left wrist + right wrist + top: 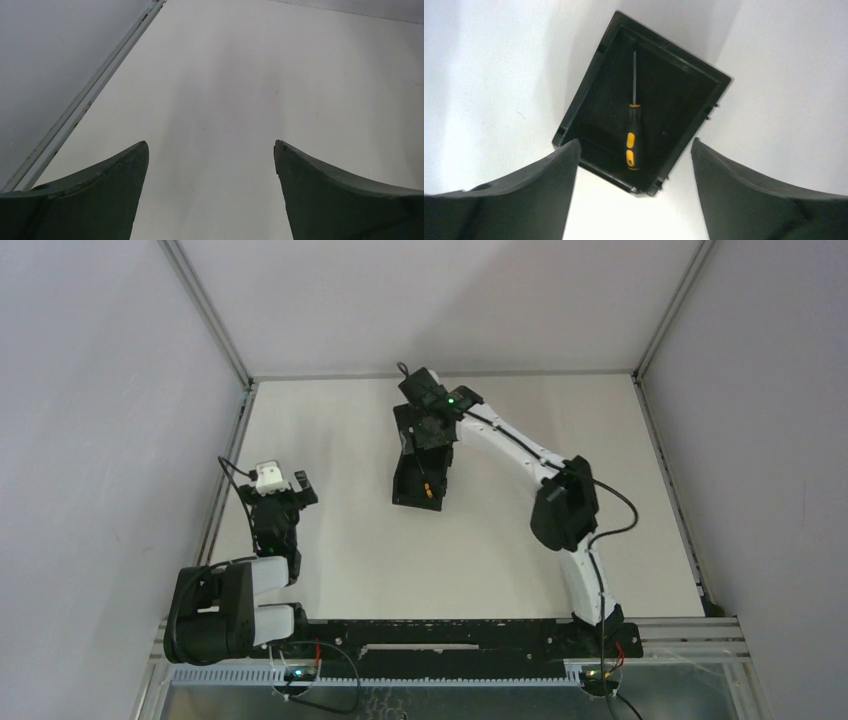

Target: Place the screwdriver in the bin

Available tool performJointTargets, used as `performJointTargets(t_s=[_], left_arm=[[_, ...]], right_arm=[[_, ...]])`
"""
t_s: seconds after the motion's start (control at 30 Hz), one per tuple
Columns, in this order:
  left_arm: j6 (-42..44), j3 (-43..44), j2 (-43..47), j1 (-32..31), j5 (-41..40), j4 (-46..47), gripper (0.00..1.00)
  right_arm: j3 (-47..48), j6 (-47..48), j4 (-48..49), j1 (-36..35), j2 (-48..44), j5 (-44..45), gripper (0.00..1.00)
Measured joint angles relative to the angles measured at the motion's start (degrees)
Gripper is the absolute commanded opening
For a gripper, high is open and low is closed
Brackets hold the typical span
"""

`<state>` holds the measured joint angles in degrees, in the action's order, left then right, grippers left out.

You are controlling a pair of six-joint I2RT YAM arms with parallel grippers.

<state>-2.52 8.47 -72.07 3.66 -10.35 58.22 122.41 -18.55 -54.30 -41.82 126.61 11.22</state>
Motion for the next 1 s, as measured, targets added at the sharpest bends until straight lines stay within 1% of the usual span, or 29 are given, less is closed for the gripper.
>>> performJointTargets(t_s=[0.13, 0.3, 0.4, 0.5, 0.57, 0.7, 0.77, 1.0], left_arm=[[0.02, 0.0, 0.0, 0.0, 0.0, 0.0, 1.0], [0.0, 0.0, 0.0, 0.0, 0.0, 0.0, 1.0], [0.02, 0.0, 0.0, -0.02, 0.0, 0.0, 1.0], [0.02, 0.0, 0.0, 0.0, 0.0, 0.0, 1.0], [0.0, 0.0, 0.0, -0.02, 0.0, -0.02, 1.0], [0.0, 0.0, 0.0, -0.02, 0.0, 0.0, 1.0], [0.0, 0.0, 0.0, -0.02, 0.0, -0.02, 1.0], [0.02, 0.0, 0.0, -0.02, 0.0, 0.0, 1.0]], right_arm=[[-5.53, 0.76, 2.49, 0.0, -10.12, 0.76, 1.0], [-16.59, 1.66, 8.07, 0.0, -24.83, 0.74, 1.0], [-27.58, 2.1, 12.94, 0.28, -34.47, 0.76, 1.0], [-41.46, 2.16, 17.94, 2.03, -45.7, 0.22, 1.0], [-48.61, 1.99, 20.68, 4.15, -51.58, -0.09, 1.0], [-63.19, 1.38, 25.77, 11.1, -63.45, -1.29, 1.0], [-69.88, 1.11, 28.28, 13.62, -68.37, -0.9, 1.0], [-88.39, 0.04, 34.07, 15.74, -81.18, 1.25, 1.0]])
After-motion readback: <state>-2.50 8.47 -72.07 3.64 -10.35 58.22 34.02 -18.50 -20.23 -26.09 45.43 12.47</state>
